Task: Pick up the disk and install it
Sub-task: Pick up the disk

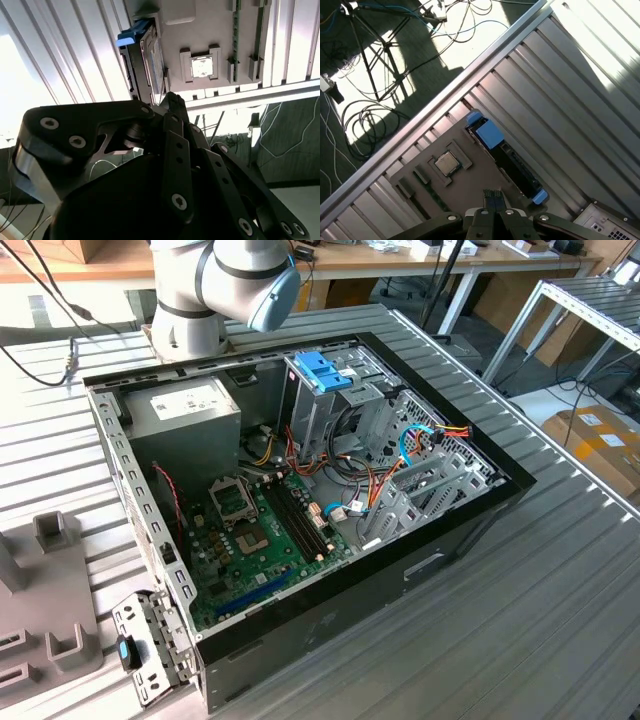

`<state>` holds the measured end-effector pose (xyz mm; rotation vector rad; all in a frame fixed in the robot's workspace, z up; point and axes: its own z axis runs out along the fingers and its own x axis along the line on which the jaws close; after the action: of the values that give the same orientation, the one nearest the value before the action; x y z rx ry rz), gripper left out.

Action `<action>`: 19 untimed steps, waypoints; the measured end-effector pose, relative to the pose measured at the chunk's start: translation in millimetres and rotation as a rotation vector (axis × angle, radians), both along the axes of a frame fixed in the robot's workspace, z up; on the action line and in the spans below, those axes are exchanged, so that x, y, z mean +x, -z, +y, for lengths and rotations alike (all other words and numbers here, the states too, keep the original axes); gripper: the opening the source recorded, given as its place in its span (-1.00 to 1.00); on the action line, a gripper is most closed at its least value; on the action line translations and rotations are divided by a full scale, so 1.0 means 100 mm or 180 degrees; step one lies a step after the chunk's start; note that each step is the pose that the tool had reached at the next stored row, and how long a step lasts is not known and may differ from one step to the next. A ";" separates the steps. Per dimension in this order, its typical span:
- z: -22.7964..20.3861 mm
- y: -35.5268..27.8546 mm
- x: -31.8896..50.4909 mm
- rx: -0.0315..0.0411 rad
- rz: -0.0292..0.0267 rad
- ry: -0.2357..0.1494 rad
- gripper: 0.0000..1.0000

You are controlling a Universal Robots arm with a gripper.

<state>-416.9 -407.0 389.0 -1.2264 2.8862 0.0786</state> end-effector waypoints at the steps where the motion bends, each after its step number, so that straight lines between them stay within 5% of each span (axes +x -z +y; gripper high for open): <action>1: 0.000 0.000 0.000 0.0000 0.0000 -0.0025 -0.79; 19: 0.000 0.000 0.000 0.0000 0.0000 -0.0286 -0.79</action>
<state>-416.9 -407.0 389.0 -1.3556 2.8303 0.0789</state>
